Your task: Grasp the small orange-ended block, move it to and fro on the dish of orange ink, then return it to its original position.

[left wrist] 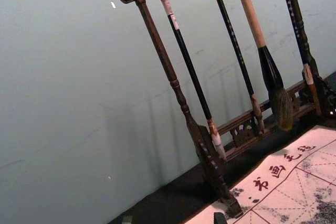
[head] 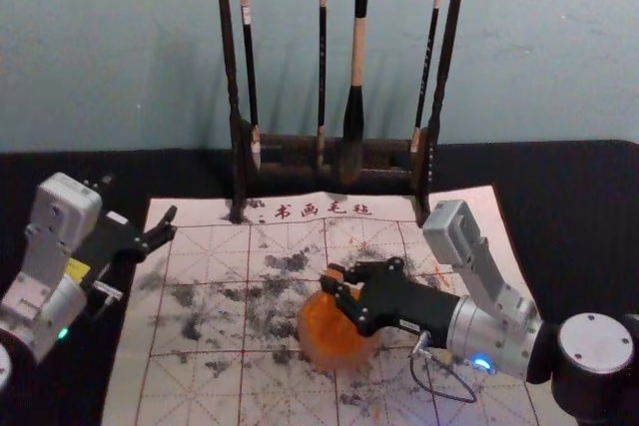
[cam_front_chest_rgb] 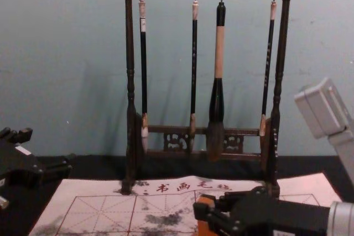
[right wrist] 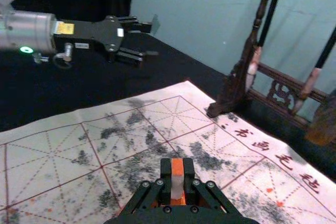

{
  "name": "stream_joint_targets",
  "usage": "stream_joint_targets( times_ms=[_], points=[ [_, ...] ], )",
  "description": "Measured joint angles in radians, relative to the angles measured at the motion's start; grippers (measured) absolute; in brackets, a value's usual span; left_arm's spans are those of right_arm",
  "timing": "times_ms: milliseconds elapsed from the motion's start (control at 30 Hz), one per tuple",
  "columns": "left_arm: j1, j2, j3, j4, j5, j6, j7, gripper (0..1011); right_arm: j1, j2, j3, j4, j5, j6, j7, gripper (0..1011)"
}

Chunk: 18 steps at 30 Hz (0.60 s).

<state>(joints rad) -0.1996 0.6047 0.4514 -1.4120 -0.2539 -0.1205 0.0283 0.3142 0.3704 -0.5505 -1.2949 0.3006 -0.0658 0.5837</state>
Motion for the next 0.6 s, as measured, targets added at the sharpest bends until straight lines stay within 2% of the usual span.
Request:
stream_joint_targets(
  times_ms=[333,600],
  points=[
    [0.000,0.000,0.000,0.000,0.000,0.000,0.000,1001,-0.005,0.008,0.022,0.008,0.003,0.004,-0.015,80],
    [0.000,0.000,0.000,0.000,0.000,0.000,0.000,1001,-0.038,0.034,0.037,-0.032,0.010,0.011,-0.016,80]
  ],
)
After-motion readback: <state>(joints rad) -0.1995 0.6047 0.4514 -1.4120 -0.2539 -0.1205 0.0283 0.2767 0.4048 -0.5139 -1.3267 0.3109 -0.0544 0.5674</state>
